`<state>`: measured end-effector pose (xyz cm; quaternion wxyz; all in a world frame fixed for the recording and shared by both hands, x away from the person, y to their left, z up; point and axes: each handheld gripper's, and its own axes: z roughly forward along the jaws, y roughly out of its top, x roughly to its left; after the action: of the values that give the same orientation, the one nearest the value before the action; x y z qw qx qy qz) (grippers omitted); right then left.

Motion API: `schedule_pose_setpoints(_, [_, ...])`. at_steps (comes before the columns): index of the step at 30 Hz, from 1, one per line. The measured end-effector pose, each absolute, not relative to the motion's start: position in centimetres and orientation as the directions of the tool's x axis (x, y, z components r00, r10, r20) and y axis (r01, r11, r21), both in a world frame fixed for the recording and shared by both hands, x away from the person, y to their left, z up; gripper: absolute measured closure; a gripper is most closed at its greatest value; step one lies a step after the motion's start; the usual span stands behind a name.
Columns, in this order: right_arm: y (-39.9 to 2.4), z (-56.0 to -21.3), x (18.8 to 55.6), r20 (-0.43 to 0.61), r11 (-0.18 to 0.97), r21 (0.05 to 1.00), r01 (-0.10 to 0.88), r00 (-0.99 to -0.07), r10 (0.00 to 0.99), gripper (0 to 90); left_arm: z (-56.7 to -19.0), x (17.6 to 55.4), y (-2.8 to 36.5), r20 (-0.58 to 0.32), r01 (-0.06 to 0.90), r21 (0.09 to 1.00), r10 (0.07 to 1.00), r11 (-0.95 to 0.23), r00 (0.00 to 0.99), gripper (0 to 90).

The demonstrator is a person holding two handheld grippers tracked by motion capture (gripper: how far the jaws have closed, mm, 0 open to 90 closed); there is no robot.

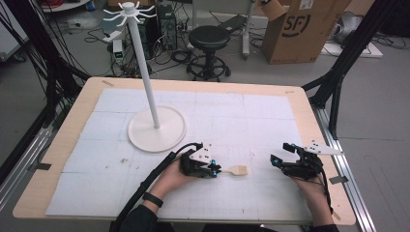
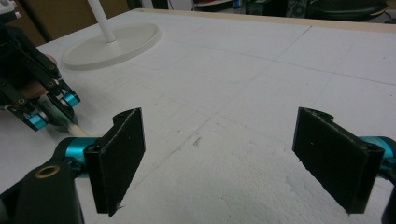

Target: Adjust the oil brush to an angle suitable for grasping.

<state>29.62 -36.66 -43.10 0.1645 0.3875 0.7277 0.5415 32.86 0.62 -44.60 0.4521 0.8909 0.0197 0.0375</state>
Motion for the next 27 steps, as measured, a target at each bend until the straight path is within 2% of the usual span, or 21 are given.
schedule_pose_setpoints(10, [-36.6, -43.2, 29.6, 0.18, 0.117, 0.914, 0.388, -0.647, 0.741, 16.3, -44.9, 33.2, -0.2, 0.066, -0.035, 0.799, 0.03, -0.601, 0.997, 81.7])
schedule_pose_setpoints(17, [-36.6, -43.1, 29.6, 0.18, 0.116, 0.914, 0.388, -0.647, 0.741, 16.3, -44.9, 33.1, -0.3, 0.074, -0.027, 0.8, 0.054, -0.599, 0.996, 79.1])
schedule_pose_setpoints(20, [-36.6, -43.1, 29.6, 0.179, 0.117, 0.915, 0.386, -0.648, 0.74, 16.3, -44.8, 33.0, -0.3, 0.064, 0.032, 0.805, 0.141, -0.593, 0.988, 62.7])
schedule_pose_setpoints(22, [-36.6, -43.1, 29.6, 0.18, 0.117, 0.914, 0.387, -0.648, 0.74, 16.3, -44.4, 33.0, 0.0, 0.053, 0.07, 0.81, 0.191, -0.583, 0.98, 57.3])
schedule_pose_setpoints(24, [-36.6, -43.1, 29.6, 0.18, 0.117, 0.914, 0.387, -0.648, 0.74, 16.3, -43.9, 32.9, 0.3, 0.049, 0.097, 0.815, 0.235, -0.571, 0.971, 48.1])
schedule_pose_setpoints(27, [-36.6, -43.1, 29.6, 0.177, 0.119, 0.915, 0.385, -0.649, 0.74, 16.3, -42.8, 32.4, 1.4, 0.031, 0.125, 0.847, 0.282, -0.516, 0.959, 43.5])
